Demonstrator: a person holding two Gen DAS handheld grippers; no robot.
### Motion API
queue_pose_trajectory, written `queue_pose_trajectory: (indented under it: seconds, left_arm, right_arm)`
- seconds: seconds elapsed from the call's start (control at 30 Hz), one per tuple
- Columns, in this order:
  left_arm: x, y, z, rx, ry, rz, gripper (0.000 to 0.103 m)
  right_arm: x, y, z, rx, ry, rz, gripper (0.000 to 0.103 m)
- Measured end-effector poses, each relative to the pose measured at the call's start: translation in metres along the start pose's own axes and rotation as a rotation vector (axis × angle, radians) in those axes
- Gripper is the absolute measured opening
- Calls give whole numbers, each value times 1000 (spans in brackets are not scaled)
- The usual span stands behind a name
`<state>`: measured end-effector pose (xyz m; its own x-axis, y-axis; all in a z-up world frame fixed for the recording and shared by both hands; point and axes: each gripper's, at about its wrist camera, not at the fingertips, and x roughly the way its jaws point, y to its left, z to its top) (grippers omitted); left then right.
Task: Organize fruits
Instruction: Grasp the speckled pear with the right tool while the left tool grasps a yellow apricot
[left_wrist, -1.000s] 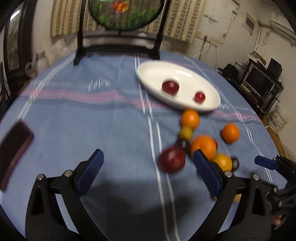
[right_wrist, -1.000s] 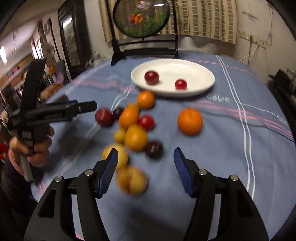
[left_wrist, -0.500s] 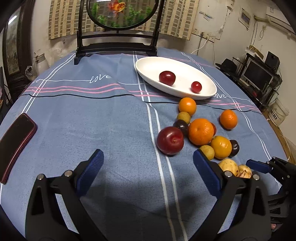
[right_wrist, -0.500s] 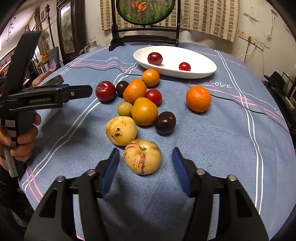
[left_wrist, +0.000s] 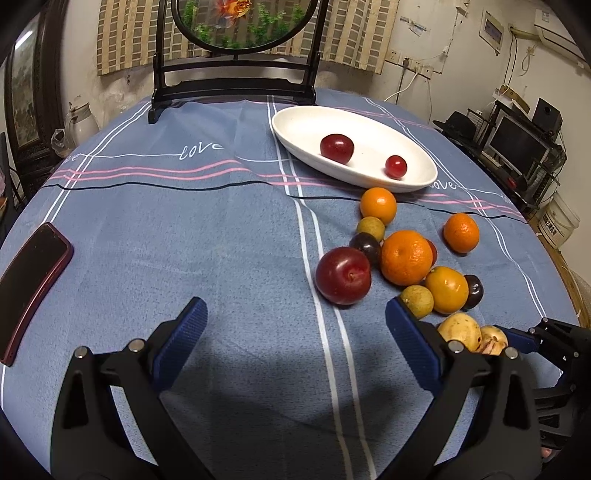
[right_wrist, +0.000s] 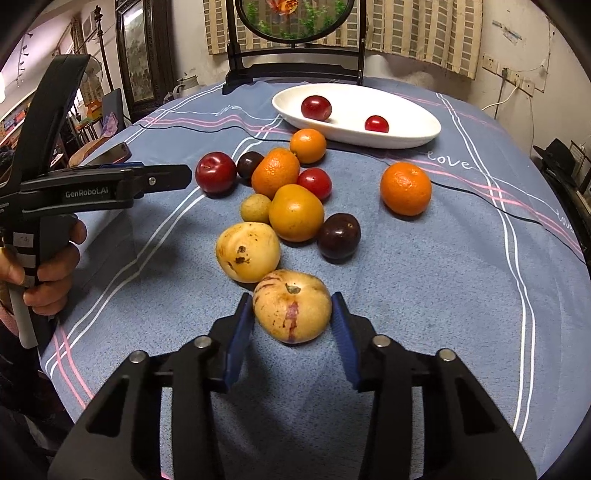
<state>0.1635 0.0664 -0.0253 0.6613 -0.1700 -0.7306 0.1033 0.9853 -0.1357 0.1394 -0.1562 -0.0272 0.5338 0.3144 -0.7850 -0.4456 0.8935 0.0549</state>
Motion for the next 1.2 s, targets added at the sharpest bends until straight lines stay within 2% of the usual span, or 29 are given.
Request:
queue_pose_trajectory:
  seconds: [0.13, 0.23, 0.33, 0.47, 0.5, 0.63, 0.9, 1.1, 1.2]
  left_arm:
    - [1, 2, 0, -2, 4, -1, 99]
    - [-3, 1, -1, 0, -9, -24, 99]
    - [-9, -16, -10, 37, -2, -80, 96]
    - [-12, -59, -24, 128, 19, -150, 75]
    - [-11, -65, -25, 142, 20, -153, 71]
    - [-9, -88, -28, 196, 27, -166, 69]
    - [1, -97, -28, 198, 66, -183, 55]
    - [5, -110, -27, 222, 72, -229, 53]
    - [11, -117, -26, 230, 88, -223, 53]
  right_arm:
    - [-3, -5, -1, 31, -19, 14, 41]
    - [-14, -23, -3, 141, -91, 22, 41]
    - [-14, -39, -4, 241, -103, -4, 41]
    - [-12, -54, -6, 335, -91, -3, 41]
    - [-13, -55, -7, 342, -93, 4, 41]
    - [-22, -53, -10, 331, -137, 26, 41]
    - [-23, -59, -10, 343, -151, 76, 41]
    - [-24, -63, -11, 374, -148, 113, 41]
    - [-24, -63, -11, 375, -148, 119, 41]
